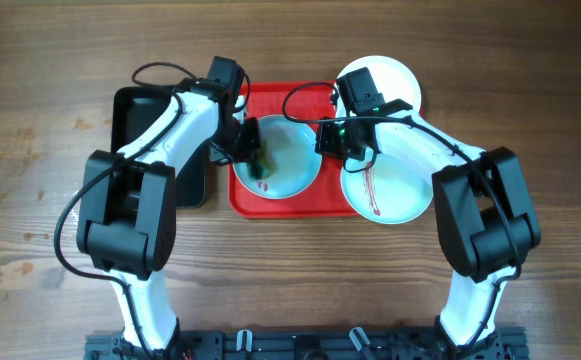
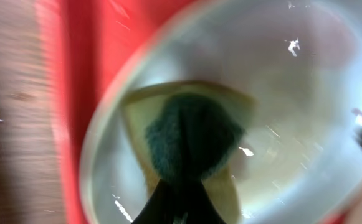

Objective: Clean dirty plates on tray and stack at the side

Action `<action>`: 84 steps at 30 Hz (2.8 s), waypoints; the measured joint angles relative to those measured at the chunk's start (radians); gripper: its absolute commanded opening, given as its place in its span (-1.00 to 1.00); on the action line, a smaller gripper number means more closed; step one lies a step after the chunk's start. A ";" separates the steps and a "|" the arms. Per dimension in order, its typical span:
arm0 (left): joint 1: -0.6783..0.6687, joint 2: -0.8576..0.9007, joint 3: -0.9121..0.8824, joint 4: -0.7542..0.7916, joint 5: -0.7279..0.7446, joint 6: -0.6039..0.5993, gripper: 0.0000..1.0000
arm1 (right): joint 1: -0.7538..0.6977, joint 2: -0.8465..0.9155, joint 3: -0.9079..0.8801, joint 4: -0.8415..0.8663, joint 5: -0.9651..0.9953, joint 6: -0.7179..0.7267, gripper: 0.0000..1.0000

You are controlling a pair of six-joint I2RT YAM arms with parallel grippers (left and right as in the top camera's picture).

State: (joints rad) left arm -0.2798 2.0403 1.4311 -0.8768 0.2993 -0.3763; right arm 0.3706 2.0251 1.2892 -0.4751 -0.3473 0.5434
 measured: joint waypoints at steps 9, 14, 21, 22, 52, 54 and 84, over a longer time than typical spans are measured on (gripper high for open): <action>0.005 0.005 -0.009 0.030 0.249 0.050 -0.92 | 0.000 0.000 0.000 0.001 0.001 0.005 -0.91; 0.055 0.005 0.063 0.014 0.260 0.055 -0.92 | 0.000 0.000 0.000 0.001 0.001 0.005 -0.91; 0.116 -0.034 0.201 -0.056 0.167 0.058 -0.92 | 0.000 0.000 0.000 0.001 0.001 0.005 -0.91; 0.117 -0.050 0.212 -0.066 0.154 0.058 -0.92 | 0.000 0.000 0.000 0.002 0.001 0.005 -0.91; 0.114 -0.093 0.232 -0.134 -0.038 0.061 -0.92 | 0.046 -0.006 -0.004 0.018 0.053 0.080 -0.92; 0.114 -0.093 0.232 -0.134 -0.040 0.061 -0.92 | 0.046 -0.029 -0.006 -0.021 0.086 0.064 -0.91; 0.114 -0.093 0.232 -0.117 -0.041 0.059 -0.92 | 0.090 -0.430 -0.012 -0.163 0.746 -0.112 -0.91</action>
State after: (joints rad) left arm -0.1654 1.9469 1.6630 -0.9943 0.2584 -0.3172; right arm 0.4603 1.5951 1.2774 -0.6376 0.3985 0.4313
